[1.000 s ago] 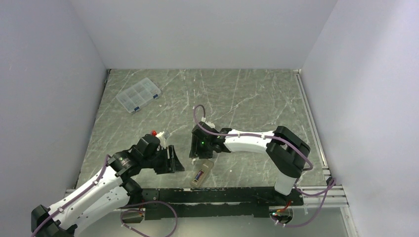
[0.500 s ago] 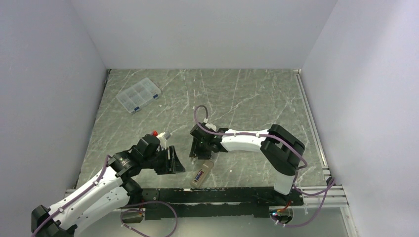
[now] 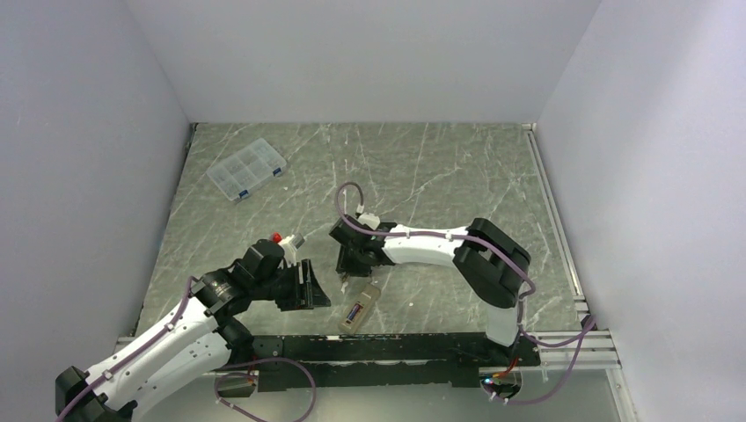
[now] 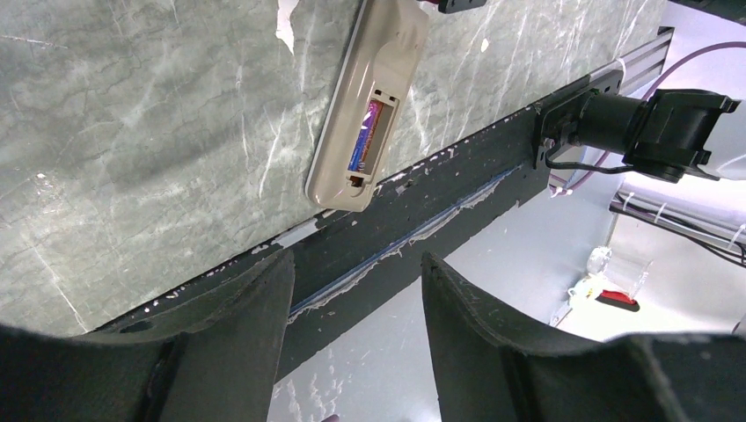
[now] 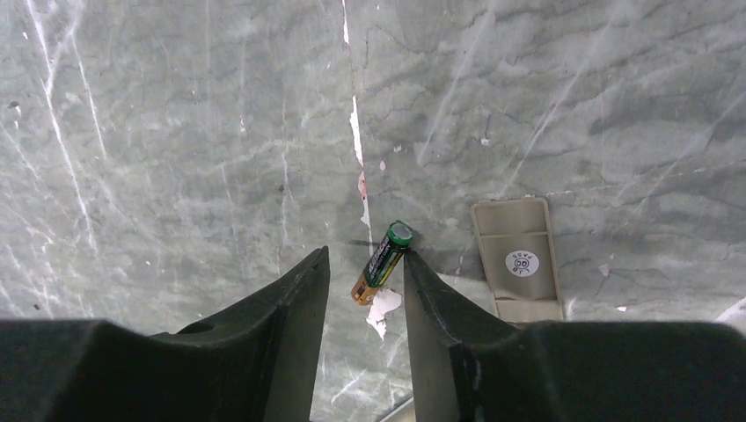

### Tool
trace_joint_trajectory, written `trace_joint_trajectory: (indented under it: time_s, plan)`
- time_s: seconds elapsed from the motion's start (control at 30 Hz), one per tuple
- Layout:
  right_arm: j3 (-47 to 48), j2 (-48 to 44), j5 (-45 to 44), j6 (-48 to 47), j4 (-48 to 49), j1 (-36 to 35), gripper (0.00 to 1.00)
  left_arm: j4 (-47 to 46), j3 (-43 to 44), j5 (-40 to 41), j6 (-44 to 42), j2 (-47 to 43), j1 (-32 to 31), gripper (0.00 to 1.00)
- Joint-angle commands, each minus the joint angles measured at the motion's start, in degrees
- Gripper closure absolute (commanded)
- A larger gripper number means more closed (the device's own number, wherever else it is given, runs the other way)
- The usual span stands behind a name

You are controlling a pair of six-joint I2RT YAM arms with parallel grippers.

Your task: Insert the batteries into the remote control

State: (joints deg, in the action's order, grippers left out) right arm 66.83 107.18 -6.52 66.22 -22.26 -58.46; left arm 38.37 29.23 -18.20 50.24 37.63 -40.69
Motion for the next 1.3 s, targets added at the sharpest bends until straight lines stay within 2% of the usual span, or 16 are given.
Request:
trace_joint_trajectory:
  time_s: [0.0,0.4,0.77,0.97,1.07,1.27]
  plan:
    - [1.3,3.7,-5.5,-4.1,-6.4,-0.2,0.61,-1.8,-0.5,-1.1,-1.0,-0.6,0.2,0.39]
    - [3.1,7.1,-6.2,-8.7,-8.6,-2.2,0.74,-1.3,-0.3,-0.9,-0.8,-0.8,0.2,0.39]
    - [6.1,10.4,-7.0,-13.3,-12.0,-4.7,0.79,-0.3,-0.1,-0.2,0.0,-1.0,0.2,0.39]
    - [6.3,10.7,-7.7,-14.8,-12.2,-5.4,0.9,0.8,0.0,0.0,1.2,-1.3,0.2,0.39]
    - [6.5,10.4,-7.9,-16.0,-11.9,-5.6,1.0,1.2,0.1,0.0,2.1,-1.7,0.2,0.39]
    - [5.2,6.7,-5.7,-19.4,-7.4,-5.7,1.0,0.5,-1.3,-1.5,5.1,-2.5,0.2,0.39]
